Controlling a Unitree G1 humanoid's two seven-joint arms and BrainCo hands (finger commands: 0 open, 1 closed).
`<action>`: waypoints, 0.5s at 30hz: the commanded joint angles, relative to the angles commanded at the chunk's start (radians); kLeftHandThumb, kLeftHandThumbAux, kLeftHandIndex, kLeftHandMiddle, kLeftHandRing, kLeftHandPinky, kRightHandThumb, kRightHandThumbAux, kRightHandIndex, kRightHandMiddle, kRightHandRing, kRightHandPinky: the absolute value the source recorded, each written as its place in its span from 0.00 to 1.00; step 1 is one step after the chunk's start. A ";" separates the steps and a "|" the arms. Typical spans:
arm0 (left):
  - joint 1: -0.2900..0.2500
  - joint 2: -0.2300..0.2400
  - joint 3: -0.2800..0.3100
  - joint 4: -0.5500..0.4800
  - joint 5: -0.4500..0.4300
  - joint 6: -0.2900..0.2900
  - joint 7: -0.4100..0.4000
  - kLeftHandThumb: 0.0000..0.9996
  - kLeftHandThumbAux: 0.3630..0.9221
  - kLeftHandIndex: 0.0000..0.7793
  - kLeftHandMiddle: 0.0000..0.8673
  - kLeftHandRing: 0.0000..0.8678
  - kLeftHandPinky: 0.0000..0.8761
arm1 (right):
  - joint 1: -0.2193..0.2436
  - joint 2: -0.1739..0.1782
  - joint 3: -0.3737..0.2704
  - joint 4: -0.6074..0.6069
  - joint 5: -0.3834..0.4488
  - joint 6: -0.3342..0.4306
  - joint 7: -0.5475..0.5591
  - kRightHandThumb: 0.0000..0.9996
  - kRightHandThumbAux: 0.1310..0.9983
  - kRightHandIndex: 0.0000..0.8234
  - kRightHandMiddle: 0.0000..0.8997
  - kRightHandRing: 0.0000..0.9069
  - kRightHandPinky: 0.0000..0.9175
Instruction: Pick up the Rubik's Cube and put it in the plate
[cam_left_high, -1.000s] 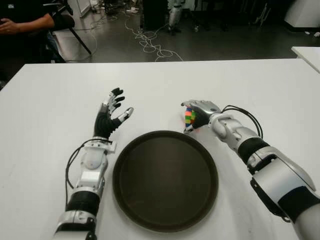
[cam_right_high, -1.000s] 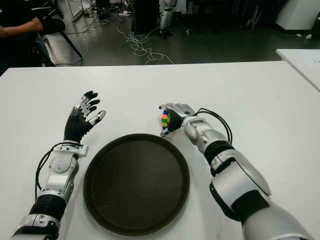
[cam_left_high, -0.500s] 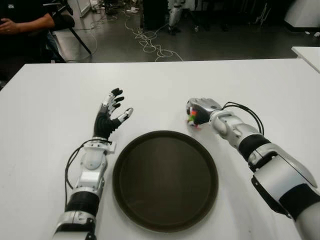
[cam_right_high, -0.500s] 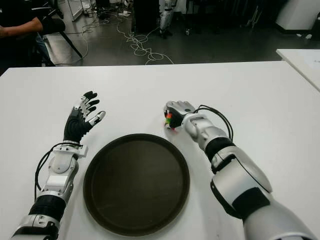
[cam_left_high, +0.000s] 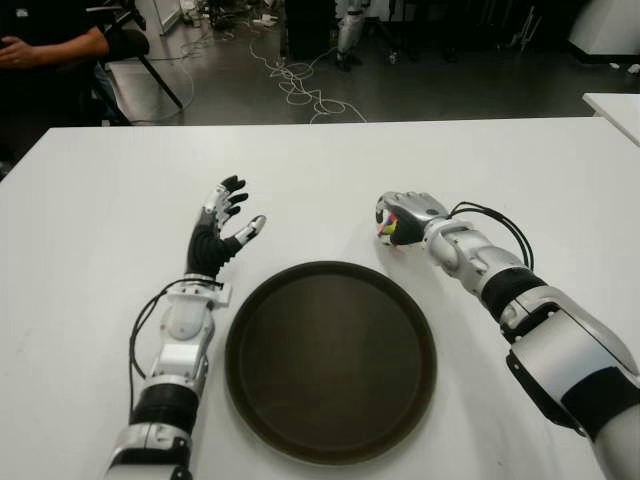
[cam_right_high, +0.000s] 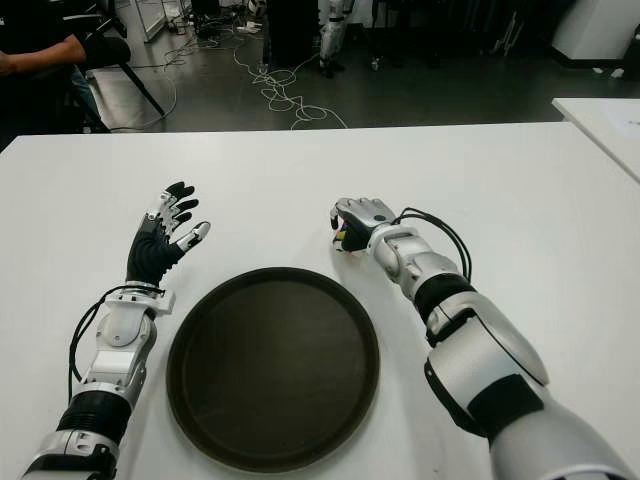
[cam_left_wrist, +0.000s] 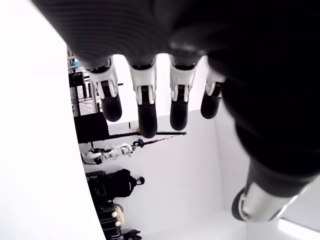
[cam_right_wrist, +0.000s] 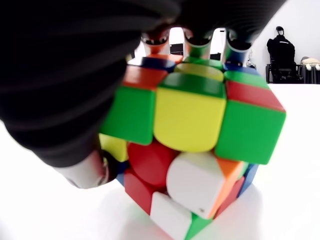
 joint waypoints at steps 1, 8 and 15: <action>0.001 0.000 0.000 -0.001 0.000 0.001 0.000 0.05 0.58 0.10 0.18 0.16 0.13 | 0.000 0.000 -0.001 0.000 0.000 0.000 -0.001 0.69 0.70 0.50 0.63 0.64 0.61; 0.007 -0.001 -0.002 -0.020 0.004 0.006 0.004 0.05 0.59 0.11 0.18 0.16 0.13 | 0.006 -0.003 -0.012 -0.002 0.009 -0.017 -0.032 0.69 0.70 0.50 0.61 0.63 0.61; 0.008 -0.001 -0.001 -0.027 0.005 0.014 0.005 0.05 0.60 0.10 0.17 0.15 0.14 | 0.008 -0.003 -0.018 -0.003 0.014 -0.025 -0.047 0.69 0.70 0.50 0.59 0.60 0.59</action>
